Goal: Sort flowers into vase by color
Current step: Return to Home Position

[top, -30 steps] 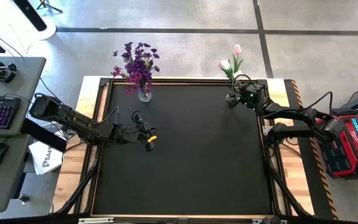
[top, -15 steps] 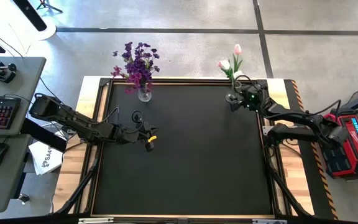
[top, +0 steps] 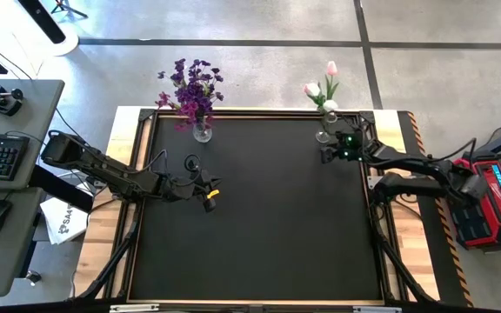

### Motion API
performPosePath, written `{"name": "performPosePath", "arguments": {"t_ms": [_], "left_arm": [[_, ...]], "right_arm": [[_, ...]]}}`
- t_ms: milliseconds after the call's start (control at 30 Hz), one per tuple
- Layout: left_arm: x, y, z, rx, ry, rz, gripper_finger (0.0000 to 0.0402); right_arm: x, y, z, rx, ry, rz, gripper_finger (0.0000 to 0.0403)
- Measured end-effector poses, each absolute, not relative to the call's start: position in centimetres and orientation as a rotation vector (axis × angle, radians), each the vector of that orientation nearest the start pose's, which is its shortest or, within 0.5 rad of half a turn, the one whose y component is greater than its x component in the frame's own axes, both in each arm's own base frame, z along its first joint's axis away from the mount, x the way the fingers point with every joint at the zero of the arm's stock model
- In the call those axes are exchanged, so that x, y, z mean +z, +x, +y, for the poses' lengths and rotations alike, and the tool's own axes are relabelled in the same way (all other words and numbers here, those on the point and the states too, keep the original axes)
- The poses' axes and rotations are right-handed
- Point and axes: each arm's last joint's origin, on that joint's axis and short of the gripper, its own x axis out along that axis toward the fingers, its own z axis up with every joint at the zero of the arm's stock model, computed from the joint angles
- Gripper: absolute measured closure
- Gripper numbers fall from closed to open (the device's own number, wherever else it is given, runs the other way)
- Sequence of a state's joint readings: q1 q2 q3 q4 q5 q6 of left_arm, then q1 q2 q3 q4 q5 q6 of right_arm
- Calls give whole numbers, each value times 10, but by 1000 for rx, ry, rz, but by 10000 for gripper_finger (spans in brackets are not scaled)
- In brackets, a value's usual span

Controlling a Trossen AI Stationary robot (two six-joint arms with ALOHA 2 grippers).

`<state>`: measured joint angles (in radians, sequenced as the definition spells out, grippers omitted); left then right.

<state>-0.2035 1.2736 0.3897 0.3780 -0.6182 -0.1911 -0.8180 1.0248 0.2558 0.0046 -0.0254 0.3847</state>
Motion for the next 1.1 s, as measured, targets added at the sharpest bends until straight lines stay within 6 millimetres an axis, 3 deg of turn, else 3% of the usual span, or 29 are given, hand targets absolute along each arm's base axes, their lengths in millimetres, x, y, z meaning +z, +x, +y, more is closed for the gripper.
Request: {"name": "performPosePath", "arguments": {"t_ms": [467, 600, 767, 900, 1100], "left_arm": [[160, 223, -29, 449, 14, 424, 401], [162, 225, -31, 394, -64, 404, 401], [175, 232, -40, 113, -124, 295, 401], [189, 235, -44, -49, -68, 162, 401], [205, 227, -37, -49, -22, 117, 401]], "right_arm": [[131, 134, -98, -699, 665, 669, 203], [132, 143, -88, -540, 651, 677, 220], [141, 160, -69, -261, 578, 615, 243], [154, 175, -52, -10, 477, 499, 262], [175, 177, -33, 208, 397, 373, 282]]}}
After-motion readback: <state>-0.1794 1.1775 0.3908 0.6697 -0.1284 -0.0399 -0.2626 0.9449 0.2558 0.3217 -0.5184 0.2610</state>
